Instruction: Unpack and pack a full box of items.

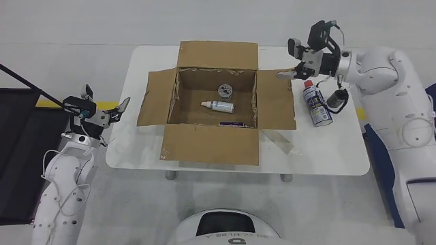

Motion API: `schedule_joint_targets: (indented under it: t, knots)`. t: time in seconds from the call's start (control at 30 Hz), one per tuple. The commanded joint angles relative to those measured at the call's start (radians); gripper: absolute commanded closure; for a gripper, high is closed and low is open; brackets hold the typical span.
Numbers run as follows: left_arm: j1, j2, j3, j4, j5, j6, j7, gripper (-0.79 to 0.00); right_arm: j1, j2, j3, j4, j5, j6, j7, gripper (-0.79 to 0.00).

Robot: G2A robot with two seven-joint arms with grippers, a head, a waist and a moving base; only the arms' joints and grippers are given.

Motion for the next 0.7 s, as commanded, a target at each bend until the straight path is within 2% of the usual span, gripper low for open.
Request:
schedule_joint_targets:
  t: [0.0,0.43,0.5,0.67]
  knots:
    - [0.000,0.000,0.000,0.000,0.000,0.000,0.000,-0.785,0.003,0.000,-0.006,-0.001,-0.003,0.000,0.004,-0.785]
    - [0.000,0.000,0.000,0.000,0.000,0.000,0.000,-0.785,0.000,-0.001,-0.010,-0.008,-0.002,0.000,0.002,-0.785]
    - [0.000,0.000,0.000,0.000,0.000,0.000,0.000,-0.785,-0.008,-0.006,-0.037,-0.039,0.001,0.000,-0.003,-0.785]
    - [0.000,0.000,0.000,0.000,0.000,0.000,0.000,-0.785,0.050,-0.039,-0.189,-0.133,-0.039,0.000,-0.005,-0.785]
